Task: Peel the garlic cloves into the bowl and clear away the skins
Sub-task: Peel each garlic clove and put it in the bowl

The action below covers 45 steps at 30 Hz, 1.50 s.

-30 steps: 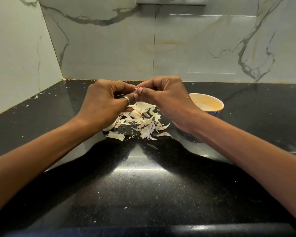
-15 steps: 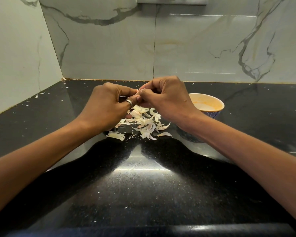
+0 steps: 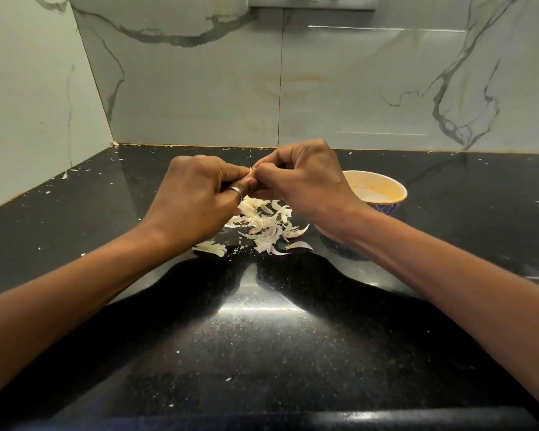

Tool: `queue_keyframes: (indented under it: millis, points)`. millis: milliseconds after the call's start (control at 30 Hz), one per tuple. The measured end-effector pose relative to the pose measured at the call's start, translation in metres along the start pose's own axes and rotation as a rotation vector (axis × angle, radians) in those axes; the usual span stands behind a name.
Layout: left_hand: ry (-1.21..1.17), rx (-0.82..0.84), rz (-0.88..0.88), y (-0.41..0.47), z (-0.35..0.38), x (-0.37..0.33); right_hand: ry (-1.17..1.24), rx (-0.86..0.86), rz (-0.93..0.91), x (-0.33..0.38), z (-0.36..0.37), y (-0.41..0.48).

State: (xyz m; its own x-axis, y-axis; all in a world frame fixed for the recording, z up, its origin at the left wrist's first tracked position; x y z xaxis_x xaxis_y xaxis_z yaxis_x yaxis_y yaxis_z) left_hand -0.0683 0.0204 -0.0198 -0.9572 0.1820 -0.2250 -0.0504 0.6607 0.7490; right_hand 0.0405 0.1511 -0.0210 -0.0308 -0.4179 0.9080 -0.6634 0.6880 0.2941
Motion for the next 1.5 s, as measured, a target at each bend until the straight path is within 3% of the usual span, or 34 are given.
queue_keyframes:
  millis: [167, 367, 900, 1267, 1500]
  points:
    - [0.028, -0.046, 0.009, -0.001, 0.003, -0.004, 0.076, -0.045, -0.006, 0.002, 0.003, -0.002]
    - [-0.13, -0.108, -0.097, 0.002, 0.0, -0.004, 0.136, -0.034, -0.026, 0.003, 0.003, -0.002]
    - [-0.202, -0.003, -0.177, 0.003, 0.001, 0.005, 0.107, 0.144, 0.043, 0.007, -0.006, -0.004]
    - [-0.202, 0.025, -0.174, 0.002, 0.0, 0.009, -0.021, 0.072, -0.023, 0.001, -0.004, 0.002]
    - [-0.262, 0.003, -0.204, 0.003, 0.001, 0.009, 0.028, 0.028, -0.011, 0.002, -0.003, 0.001]
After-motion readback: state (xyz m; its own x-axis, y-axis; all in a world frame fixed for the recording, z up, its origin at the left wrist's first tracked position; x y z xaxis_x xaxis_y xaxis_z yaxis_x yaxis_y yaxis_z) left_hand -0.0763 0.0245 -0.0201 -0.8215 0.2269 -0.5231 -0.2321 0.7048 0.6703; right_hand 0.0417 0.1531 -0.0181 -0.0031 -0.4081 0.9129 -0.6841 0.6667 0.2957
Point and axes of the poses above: each hand's wrist, its own y-axis towards the middle knuckle, its own z-axis out of the palm, x = y × z, the point moved 2 cm from there along y, towards the middle knuckle, and after that the axes turned 12 degrees about z, right-handed, at the moved point
